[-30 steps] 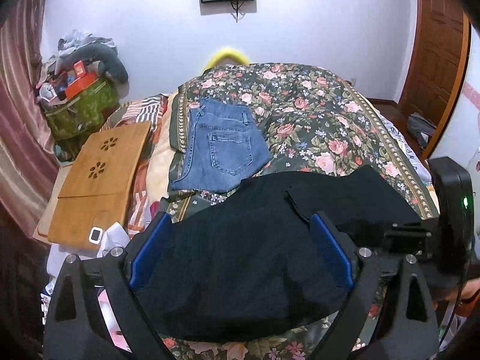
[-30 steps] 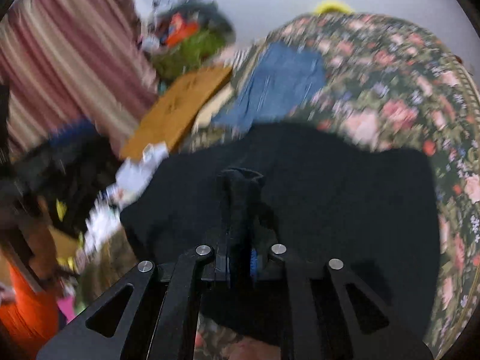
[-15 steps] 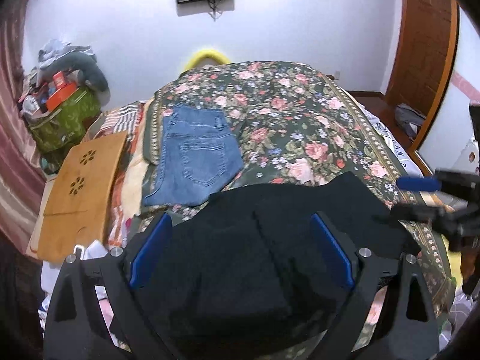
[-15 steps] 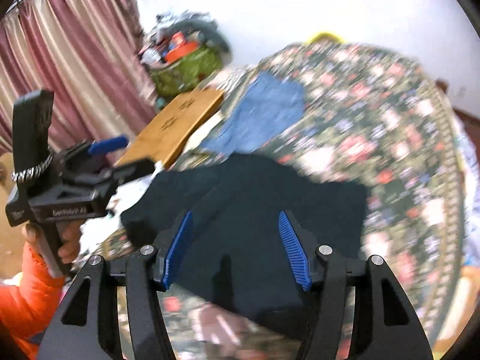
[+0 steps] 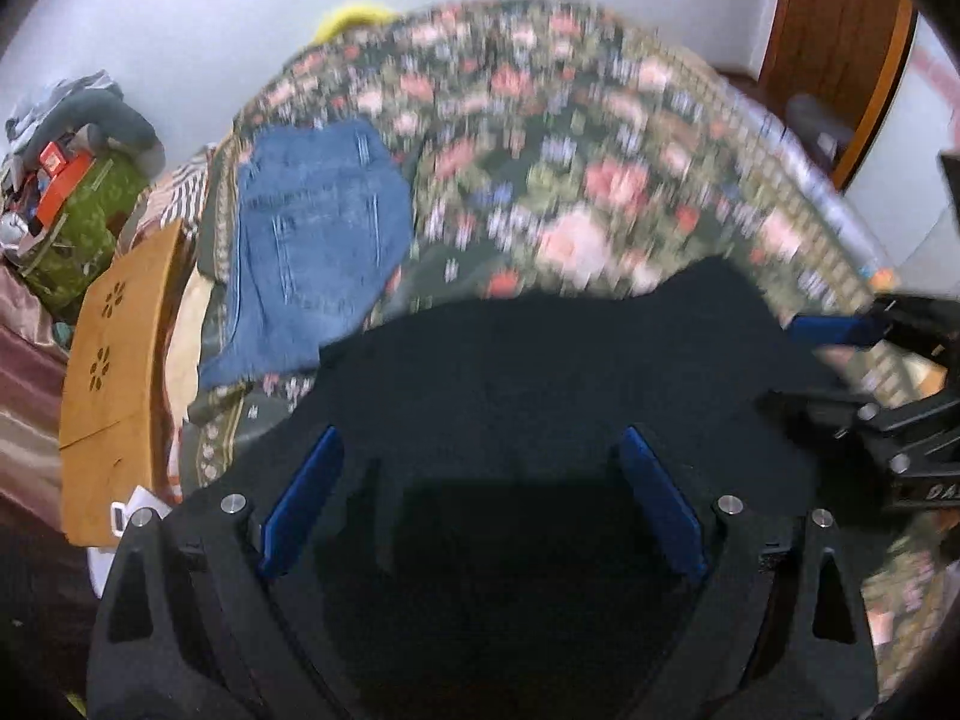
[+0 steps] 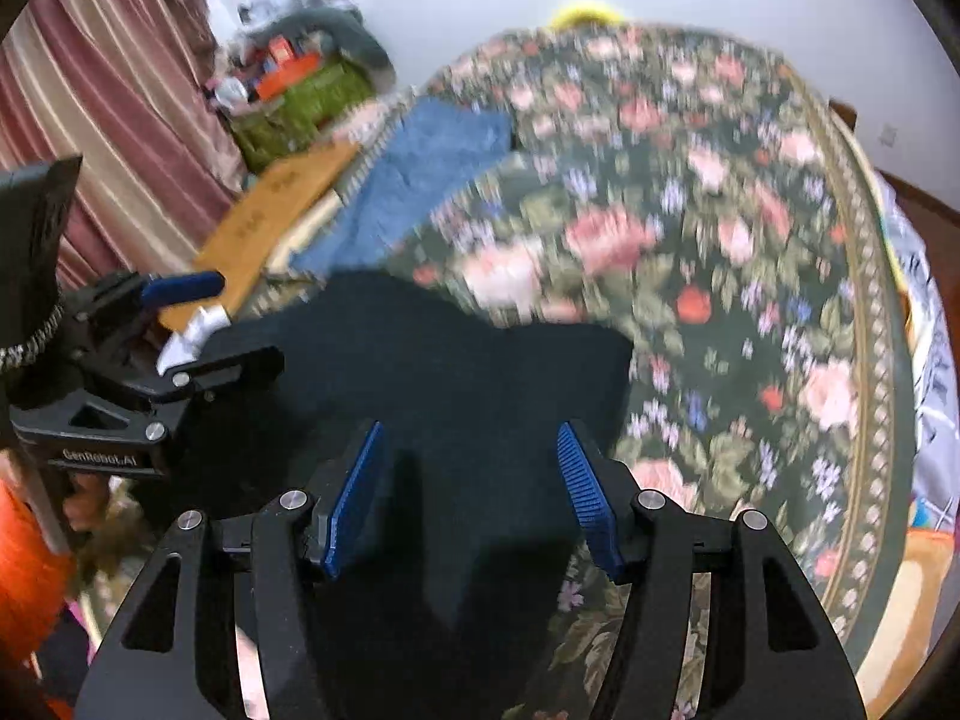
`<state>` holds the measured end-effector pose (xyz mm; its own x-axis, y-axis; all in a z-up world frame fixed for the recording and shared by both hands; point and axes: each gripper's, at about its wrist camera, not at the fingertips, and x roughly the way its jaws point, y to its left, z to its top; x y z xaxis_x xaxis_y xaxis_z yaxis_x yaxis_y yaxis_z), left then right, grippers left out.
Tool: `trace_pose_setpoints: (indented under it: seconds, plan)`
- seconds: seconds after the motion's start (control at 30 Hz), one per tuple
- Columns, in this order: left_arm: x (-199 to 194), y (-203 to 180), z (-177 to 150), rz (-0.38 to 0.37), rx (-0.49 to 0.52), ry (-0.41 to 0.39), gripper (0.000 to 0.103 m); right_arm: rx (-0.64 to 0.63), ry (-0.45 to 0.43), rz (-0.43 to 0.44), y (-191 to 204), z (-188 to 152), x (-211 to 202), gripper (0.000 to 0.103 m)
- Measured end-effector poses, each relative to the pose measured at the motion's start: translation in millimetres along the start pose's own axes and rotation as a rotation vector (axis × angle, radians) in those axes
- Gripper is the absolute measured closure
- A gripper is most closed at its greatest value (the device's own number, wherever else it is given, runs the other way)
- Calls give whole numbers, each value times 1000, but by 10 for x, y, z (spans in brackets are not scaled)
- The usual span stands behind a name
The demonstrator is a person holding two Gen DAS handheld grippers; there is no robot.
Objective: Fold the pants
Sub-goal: 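Smooth the folded black trousers flat with both grippers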
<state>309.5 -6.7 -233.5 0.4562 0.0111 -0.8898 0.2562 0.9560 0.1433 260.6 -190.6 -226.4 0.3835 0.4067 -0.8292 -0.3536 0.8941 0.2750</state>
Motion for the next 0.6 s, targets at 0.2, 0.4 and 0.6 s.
trace_pose_setpoints:
  seconds: [0.2, 0.4, 0.6]
  plan:
    - [-3, 79, -226, -3, -2, -31, 6, 24, 16, 12, -141, -258, 0, 47]
    - [-167, 155, -392, 29, -16, -67, 6, 29, 10, -9, -129, -449, -144, 47]
    - [-337, 227, -588, 1, -53, -80, 6, 38, -1, -46, -92, -594, -299, 46]
